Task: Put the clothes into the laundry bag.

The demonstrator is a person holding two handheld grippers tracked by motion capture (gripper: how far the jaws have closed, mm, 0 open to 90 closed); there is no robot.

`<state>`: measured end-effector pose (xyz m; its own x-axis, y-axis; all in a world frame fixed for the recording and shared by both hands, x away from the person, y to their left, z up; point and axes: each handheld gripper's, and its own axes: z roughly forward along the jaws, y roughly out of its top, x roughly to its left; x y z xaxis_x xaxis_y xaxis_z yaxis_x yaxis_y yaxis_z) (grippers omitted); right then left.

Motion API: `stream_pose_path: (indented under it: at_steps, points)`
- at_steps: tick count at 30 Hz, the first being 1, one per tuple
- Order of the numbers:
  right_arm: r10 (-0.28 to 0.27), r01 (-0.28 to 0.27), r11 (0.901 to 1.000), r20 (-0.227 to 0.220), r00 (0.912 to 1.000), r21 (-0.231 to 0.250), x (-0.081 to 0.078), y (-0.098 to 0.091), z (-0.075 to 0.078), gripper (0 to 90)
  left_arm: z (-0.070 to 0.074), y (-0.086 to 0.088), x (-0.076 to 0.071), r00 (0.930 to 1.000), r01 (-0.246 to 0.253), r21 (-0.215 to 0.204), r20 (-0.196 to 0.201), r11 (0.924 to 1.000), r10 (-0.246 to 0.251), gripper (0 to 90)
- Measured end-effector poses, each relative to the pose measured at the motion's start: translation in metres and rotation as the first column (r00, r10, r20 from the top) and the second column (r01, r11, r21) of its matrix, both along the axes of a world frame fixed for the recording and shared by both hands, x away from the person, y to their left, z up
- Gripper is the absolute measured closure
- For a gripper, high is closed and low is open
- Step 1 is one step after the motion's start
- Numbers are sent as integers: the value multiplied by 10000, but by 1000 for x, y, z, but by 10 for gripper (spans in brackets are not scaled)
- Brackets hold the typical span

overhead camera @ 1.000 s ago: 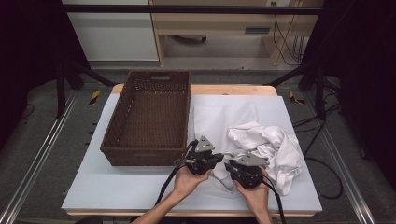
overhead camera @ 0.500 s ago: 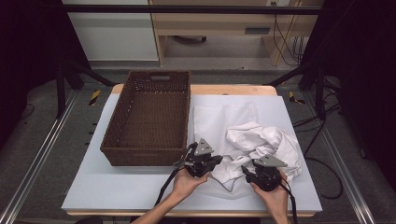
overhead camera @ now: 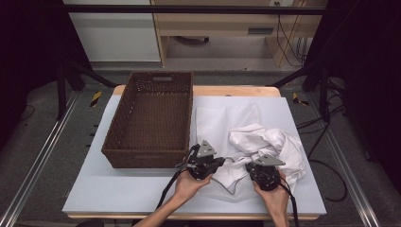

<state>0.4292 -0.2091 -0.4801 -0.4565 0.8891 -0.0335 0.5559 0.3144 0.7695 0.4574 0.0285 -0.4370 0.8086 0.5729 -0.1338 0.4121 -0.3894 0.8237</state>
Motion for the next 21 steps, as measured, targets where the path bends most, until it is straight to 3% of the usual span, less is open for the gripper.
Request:
stream_pose_path:
  at_steps: [5,10,13,14,16,18,21]
  points:
    - [4,-35,9993,829,9966,379,-12,-8,18,894,1,1,2,10000,-64,-8,-15,10000,64,887]
    - [462,-604,9961,2016,9784,647,-27,-7,37,894,4,1,3,9999,-150,-70,-11,9999,150,887]
    - [987,-1129,9924,2315,9678,489,-32,-1,45,891,6,1,4,9998,-169,-114,-60,9998,168,887]
    - [1069,-1186,9922,2315,9669,372,-31,1,46,882,7,0,4,9999,-166,-95,-45,9998,166,887]
    - [1020,-1127,9927,2019,9741,420,-28,1,43,849,8,0,4,9999,-162,-77,-13,9998,162,887]
    - [826,-880,9953,1191,9894,411,-22,-2,36,817,9,1,4,9999,-160,-53,4,9999,161,887]
    - [759,-771,9962,298,9967,416,-19,-4,25,781,8,2,3,9999,-128,-42,-38,9999,128,887]
